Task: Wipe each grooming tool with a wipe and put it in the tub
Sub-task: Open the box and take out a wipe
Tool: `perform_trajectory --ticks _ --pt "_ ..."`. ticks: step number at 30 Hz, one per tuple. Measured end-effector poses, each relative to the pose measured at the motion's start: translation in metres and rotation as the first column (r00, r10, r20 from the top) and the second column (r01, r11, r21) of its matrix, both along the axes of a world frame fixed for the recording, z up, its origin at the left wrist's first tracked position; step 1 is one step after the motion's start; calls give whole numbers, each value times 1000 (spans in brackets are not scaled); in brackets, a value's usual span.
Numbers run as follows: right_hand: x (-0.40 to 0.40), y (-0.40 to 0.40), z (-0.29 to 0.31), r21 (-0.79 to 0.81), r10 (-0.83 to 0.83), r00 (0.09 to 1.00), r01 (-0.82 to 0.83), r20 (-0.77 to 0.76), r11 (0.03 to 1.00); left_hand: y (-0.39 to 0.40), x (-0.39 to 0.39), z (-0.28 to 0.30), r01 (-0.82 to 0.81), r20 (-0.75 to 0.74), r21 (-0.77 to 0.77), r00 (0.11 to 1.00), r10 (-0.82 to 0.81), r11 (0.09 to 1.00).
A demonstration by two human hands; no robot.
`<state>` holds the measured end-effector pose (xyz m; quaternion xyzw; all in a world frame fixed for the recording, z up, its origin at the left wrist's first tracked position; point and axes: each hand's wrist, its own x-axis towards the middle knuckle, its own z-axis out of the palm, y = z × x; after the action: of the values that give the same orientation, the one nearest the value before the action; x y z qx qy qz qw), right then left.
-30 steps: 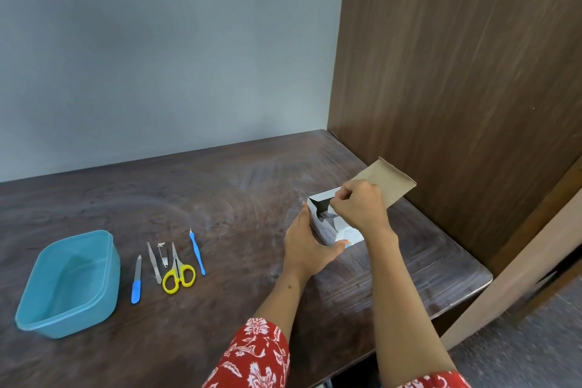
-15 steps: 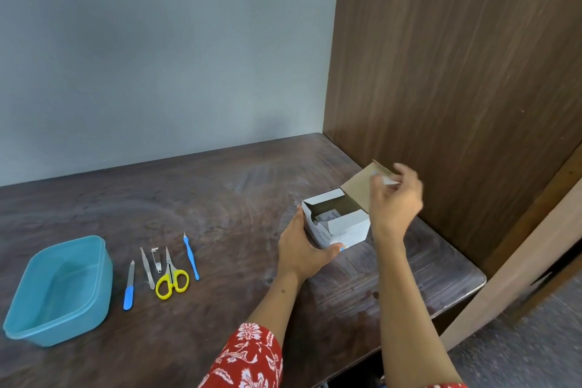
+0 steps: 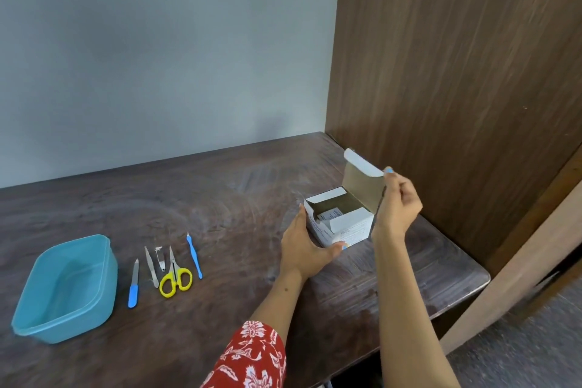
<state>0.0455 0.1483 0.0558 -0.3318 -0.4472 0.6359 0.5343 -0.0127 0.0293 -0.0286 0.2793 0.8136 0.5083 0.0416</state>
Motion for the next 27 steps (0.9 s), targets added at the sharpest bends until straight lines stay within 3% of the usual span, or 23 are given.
perform_trajectory --ticks 5,8,11,15,21,23,27 --pt "-4 -27 -16 242 66 995 -84 81 967 0 -1 -2 -14 0 -2 1000 14 1000" --pt "-3 -33 -28 423 23 960 -144 279 894 1 0 -3 7 -14 -4 1000 -7 1000" --pt "-3 -32 -38 567 -36 868 -291 495 771 2 0 -2 5 -13 5 1000 -5 1000" --pt "-3 -31 -43 532 -38 726 -466 687 707 2 1 -1 13 -25 27 1000 -13 1000" --pt "-3 -29 -36 477 -22 655 -527 755 703 -1 2 3 18 3 3 1000 -18 1000" --pt "-3 -30 -32 467 0 655 -538 756 702 -3 3 6 33 24 -27 999 -32 999" --pt "-9 -46 -17 528 -11 742 -467 670 709 -19 2 13 134 107 -49 986 -128 990"
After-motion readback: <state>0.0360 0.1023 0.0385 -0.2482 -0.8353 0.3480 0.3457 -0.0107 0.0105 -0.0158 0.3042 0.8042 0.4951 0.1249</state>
